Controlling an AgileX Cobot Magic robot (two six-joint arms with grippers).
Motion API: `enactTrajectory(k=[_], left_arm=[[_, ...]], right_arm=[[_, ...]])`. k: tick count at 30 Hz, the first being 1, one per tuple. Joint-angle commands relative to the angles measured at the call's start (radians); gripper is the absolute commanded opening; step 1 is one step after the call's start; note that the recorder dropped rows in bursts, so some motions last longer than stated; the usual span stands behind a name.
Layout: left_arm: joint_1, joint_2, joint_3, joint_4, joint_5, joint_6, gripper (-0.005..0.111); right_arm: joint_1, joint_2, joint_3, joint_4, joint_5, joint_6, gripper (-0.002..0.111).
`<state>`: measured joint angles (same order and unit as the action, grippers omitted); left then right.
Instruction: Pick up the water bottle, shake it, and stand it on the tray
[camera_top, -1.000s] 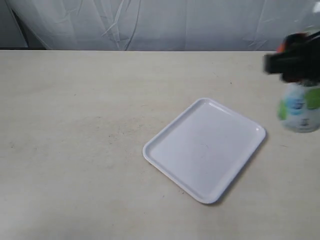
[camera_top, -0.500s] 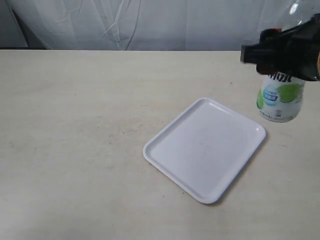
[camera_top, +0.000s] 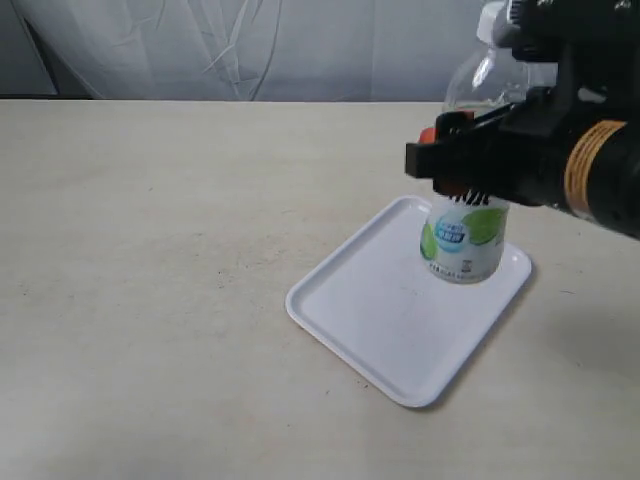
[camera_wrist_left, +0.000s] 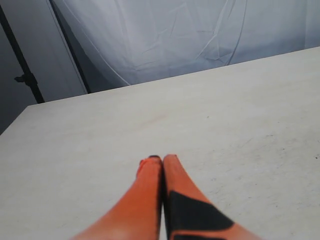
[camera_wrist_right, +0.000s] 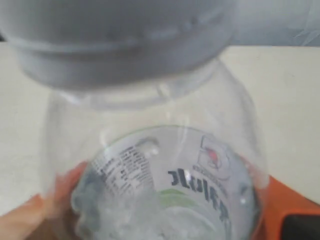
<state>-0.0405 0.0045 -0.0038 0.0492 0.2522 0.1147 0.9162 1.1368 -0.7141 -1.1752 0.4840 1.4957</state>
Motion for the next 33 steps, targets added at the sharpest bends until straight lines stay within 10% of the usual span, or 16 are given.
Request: enactTrajectory(k=[1,20,25,29,33], left_arm=[[0.000,-0.005,0.004,-0.002,-0.013,-0.002,0.000],[0.000,-0.005,0.004,-0.002,-0.013,-0.002,0.000],[0.000,-0.005,0.004,-0.002,-0.013,-0.002,0.000],[0.000,-0.005,0.004,-0.002,-0.013,-0.002,0.000],[0.000,-0.005,0.004,-0.002,-0.013,-0.002,0.000]], right_arm=[[-0.006,-0.121,-0.117,-0.133,-0.021,0.014,-0.001],[-0.008,-0.037,0.009,-0.159,-0.081,0.016,-0.001],[-0.008,0.068,0.025,-0.166,0.518,0.109,-0.001],[-0.018,0.044,0.039,-0.129,-0.132,-0.194,-0.001],[-0.079,0.106,0.023,-0.342,0.068,0.228,-0.001]])
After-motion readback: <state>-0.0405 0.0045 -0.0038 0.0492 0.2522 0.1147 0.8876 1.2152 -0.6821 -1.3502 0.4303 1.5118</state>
